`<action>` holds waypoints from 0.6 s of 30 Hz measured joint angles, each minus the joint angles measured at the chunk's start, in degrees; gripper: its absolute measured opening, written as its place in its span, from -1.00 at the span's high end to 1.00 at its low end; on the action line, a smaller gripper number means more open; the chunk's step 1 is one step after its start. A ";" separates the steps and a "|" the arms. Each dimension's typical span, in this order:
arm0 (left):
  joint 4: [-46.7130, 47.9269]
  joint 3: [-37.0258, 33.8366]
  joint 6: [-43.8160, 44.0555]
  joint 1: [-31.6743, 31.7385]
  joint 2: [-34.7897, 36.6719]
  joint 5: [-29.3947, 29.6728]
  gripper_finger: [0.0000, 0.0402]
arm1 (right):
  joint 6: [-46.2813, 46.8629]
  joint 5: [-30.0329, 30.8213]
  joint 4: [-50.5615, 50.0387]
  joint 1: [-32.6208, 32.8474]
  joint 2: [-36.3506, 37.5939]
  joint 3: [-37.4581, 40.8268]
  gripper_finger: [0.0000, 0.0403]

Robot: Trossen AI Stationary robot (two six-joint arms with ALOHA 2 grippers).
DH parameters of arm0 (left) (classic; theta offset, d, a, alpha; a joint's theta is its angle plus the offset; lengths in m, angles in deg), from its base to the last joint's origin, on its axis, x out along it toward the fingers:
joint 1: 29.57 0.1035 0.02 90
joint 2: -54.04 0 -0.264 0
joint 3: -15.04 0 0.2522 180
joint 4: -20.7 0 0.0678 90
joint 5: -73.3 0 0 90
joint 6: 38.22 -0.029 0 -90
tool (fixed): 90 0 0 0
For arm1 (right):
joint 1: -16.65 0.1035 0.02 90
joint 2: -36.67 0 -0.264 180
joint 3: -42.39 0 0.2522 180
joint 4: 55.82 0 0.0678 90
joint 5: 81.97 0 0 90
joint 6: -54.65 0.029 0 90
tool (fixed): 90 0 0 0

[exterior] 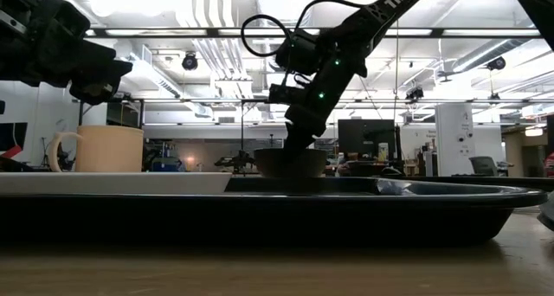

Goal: Set up tray
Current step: Stack the black bowl on the white plate on the black serving tray

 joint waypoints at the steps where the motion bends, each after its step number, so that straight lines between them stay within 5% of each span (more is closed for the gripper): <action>1: -0.02 0.00 0.00 0.02 0.00 0.00 0.43 | 0.01 0.00 0.00 0.05 0.00 -0.02 0.95; 18: -0.02 0.00 0.00 0.02 0.00 0.02 0.43 | -1.52 -0.09 -10.75 6.91 0.07 -10.18 0.96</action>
